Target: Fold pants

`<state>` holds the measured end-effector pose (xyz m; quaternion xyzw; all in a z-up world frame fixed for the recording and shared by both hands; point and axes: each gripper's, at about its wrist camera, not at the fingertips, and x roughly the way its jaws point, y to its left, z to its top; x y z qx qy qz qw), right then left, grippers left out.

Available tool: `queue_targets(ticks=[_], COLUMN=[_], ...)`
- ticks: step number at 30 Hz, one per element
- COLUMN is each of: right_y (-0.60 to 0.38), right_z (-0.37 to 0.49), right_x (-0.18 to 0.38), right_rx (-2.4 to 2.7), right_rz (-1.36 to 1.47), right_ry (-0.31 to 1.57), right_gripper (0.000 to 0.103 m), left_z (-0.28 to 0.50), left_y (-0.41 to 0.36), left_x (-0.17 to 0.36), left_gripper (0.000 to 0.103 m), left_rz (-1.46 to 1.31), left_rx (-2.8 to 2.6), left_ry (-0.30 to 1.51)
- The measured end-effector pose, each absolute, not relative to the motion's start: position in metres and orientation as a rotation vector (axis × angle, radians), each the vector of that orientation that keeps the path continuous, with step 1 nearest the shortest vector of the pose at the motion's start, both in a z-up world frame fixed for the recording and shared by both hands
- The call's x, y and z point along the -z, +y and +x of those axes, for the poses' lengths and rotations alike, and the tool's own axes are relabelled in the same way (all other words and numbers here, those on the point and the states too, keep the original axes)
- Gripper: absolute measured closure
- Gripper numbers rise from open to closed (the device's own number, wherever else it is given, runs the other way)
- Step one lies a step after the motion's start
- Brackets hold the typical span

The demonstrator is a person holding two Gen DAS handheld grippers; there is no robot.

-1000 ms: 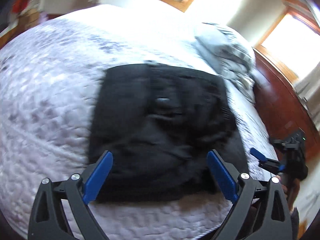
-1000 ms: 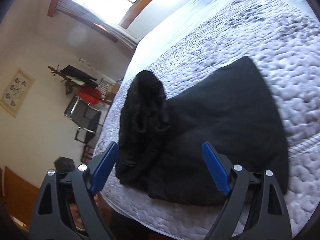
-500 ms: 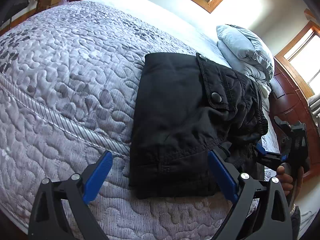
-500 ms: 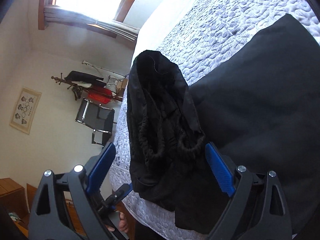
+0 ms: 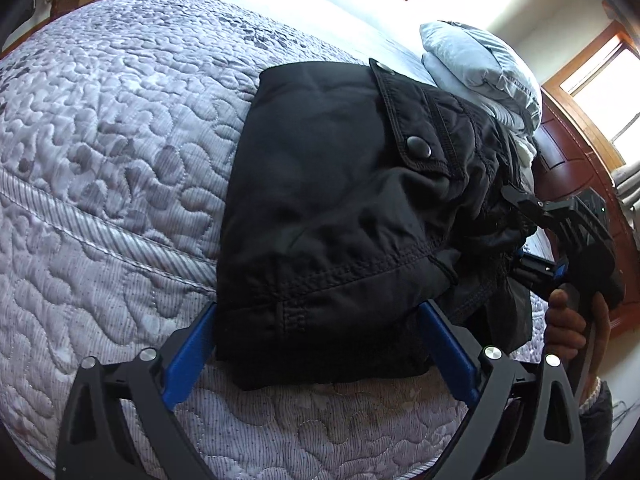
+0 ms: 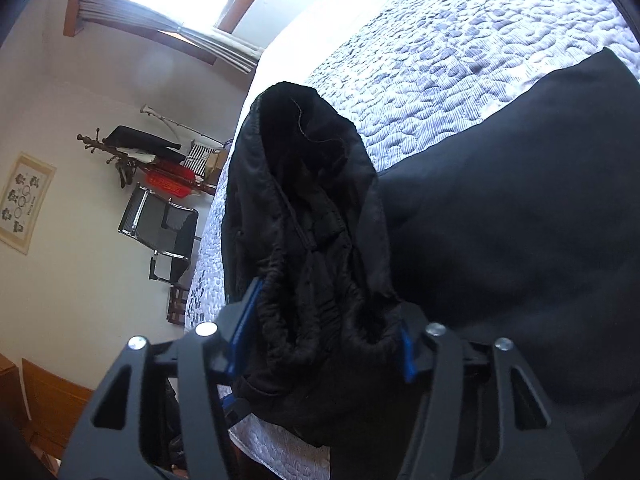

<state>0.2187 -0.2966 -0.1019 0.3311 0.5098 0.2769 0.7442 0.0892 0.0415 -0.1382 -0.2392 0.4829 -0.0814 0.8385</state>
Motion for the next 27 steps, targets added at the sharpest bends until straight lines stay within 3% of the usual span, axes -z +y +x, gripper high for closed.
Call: queue_targets(ticks=[2,5,27], right_y=[-0.298,-0.299,-0.276], right_z=[0.219,0.214,0.195], right_x=[0.103,0.1,0.021], right_rx=[-0.618,-0.63,-0.762], right_rz=[0.746,0.739,0.632], right_ry=[1.116,1.102,0.989], right_gripper=[0.07,0.074,0.078], left_z=[0.089,0.089,0.067], left_y=[0.04,0.04,0.064], left_x=[0.14,0.142,0.142], left_gripper=[0.004,0.004,0.004], left_rz=[-0.509,-0.528,-0.633], left_rx=[0.176,0.176,0.184], left_ry=[1.031,1.036,1.03])
